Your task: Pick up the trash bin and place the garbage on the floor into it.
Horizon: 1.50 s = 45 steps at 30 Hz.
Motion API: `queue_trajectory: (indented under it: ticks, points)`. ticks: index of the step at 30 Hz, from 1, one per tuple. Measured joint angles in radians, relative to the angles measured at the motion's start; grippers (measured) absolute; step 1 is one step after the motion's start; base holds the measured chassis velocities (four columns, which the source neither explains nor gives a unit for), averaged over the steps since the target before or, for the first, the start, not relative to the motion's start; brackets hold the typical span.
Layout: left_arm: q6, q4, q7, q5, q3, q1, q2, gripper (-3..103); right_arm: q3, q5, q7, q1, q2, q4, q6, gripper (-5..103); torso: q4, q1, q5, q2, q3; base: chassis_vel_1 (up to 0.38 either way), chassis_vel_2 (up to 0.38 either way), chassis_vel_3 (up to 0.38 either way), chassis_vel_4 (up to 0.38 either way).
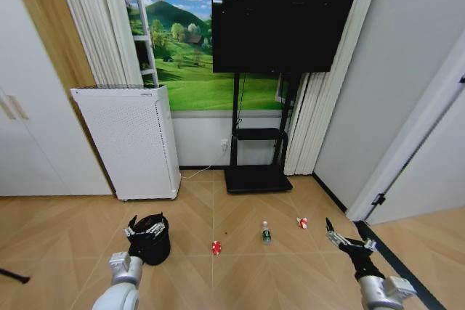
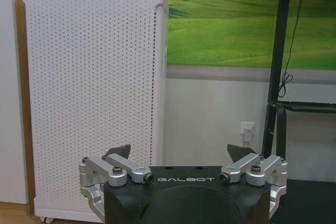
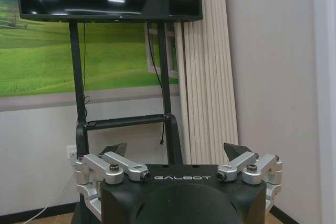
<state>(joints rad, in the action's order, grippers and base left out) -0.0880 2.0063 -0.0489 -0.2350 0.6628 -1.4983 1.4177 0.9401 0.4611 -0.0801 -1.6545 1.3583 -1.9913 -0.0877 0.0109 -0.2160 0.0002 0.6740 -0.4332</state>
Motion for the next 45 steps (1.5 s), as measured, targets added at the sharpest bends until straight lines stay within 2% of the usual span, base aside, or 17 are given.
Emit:
queue_trajectory:
  ticks: [1, 2, 3, 5, 6, 7, 11, 14, 16, 17, 19, 20, 22, 24, 33, 45]
  points:
    - [0.000, -0.003, 0.000, 0.000, -0.001, 0.002, 0.000, 100, 0.002, 0.001, 0.000, -0.001, 0.000, 0.001, 0.000, 100, 0.0011, 0.000, -0.0012, 0.000, 0.000, -0.316, 0.280, 0.327, -0.293]
    - [0.000, -0.003, 0.000, 0.000, -0.001, 0.002, 0.000, 100, 0.002, 0.001, 0.000, -0.001, 0.000, 0.001, 0.000, 100, 0.0011, 0.000, -0.0012, 0.000, 0.000, -0.316, 0.280, 0.327, -0.293]
    - [0.000, -0.005, 0.000, 0.000, -0.001, 0.005, 0.001, 100, 0.002, 0.001, 0.000, -0.001, 0.000, 0.004, 0.000, 100, 0.0006, 0.000, 0.0007, 0.000, 0.000, -0.298, 0.264, 0.269, -0.276]
    - [0.001, -0.006, 0.000, 0.000, -0.001, 0.006, 0.001, 100, 0.003, 0.001, 0.000, -0.001, 0.000, 0.005, 0.000, 100, 0.0009, 0.000, 0.0001, 0.000, 0.000, -0.279, 0.264, 0.269, -0.276]
    - [0.001, -0.007, 0.000, 0.000, -0.002, 0.006, 0.001, 100, 0.004, 0.001, 0.000, 0.000, 0.000, 0.006, -0.001, 100, -0.0001, 0.000, -0.0002, 0.000, 0.000, -0.278, 0.284, 0.302, -0.266]
    - [0.001, -0.008, -0.001, 0.000, -0.003, 0.007, 0.001, 100, 0.004, 0.001, 0.000, 0.000, 0.000, 0.006, -0.001, 100, 0.0007, 0.000, -0.0004, 0.000, 0.000, -0.278, 0.269, 0.261, -0.266]
    - [0.001, -0.008, 0.000, 0.000, -0.003, 0.008, 0.000, 100, 0.004, 0.001, 0.000, 0.001, 0.000, 0.007, -0.001, 100, 0.0009, 0.000, 0.0002, 0.000, 0.000, -0.284, 0.269, 0.261, -0.283]
    - [0.001, -0.008, -0.001, 0.000, -0.003, 0.008, 0.000, 100, 0.003, 0.001, 0.000, 0.003, 0.001, 0.010, -0.001, 100, 0.0000, 0.000, 0.0004, 0.000, 0.000, -0.277, 0.279, 0.295, -0.279]
    - [0.001, -0.008, 0.000, 0.001, -0.003, 0.008, -0.001, 100, 0.000, -0.001, 0.005, 0.006, 0.002, 0.016, -0.017, 100, 0.0010, 0.000, -0.0011, 0.000, 0.000, -0.294, 0.274, 0.294, -0.278]
    - [0.001, -0.008, 0.000, 0.002, -0.003, 0.008, -0.001, 100, -0.001, -0.003, 0.007, 0.006, 0.002, 0.017, -0.026, 100, 0.0007, 0.000, 0.0006, 0.000, 0.000, -0.297, 0.251, 0.248, -0.262]
    - [0.001, -0.008, 0.000, 0.003, -0.003, 0.007, -0.001, 100, -0.001, -0.003, 0.008, 0.006, 0.002, 0.017, -0.028, 100, 0.0006, 0.000, 0.0001, 0.000, 0.000, -0.252, 0.251, 0.248, -0.237]
    - [0.001, -0.008, -0.001, 0.004, -0.003, 0.005, -0.001, 100, -0.002, -0.003, 0.007, 0.007, 0.003, 0.017, -0.033, 100, -0.0003, -0.001, -0.0005, 0.000, 0.000, -0.154, 0.191, 0.196, -0.212]
    - [0.001, -0.008, -0.001, 0.005, -0.004, 0.004, 0.000, 100, -0.003, -0.003, 0.006, 0.007, 0.003, 0.018, -0.038, 100, 0.0002, -0.001, 0.0001, 0.000, 0.000, -0.154, 0.111, 0.078, -0.033]
    - [0.001, -0.008, 0.000, 0.006, -0.004, 0.003, 0.001, 100, -0.003, -0.003, 0.002, 0.005, 0.004, 0.019, -0.044, 100, 0.0013, -0.001, -0.0006, 0.000, 0.000, -0.043, 0.056, 0.001, -0.024]
    - [0.005, -0.004, 0.000, 0.008, -0.003, -0.004, 0.004, 100, 0.000, -0.006, -0.017, 0.004, 0.005, 0.025, -0.075, 100, 0.0005, 0.001, -0.0002, 0.000, 0.000, 0.048, -0.031, -0.036, 0.034]
    - [0.007, -0.002, 0.000, 0.009, -0.004, -0.004, 0.003, 100, 0.003, -0.025, -0.044, 0.005, 0.003, 0.032, -0.067, 100, 0.0008, 0.000, -0.0002, 0.000, 0.000, -0.019, 0.017, 0.011, -0.011]
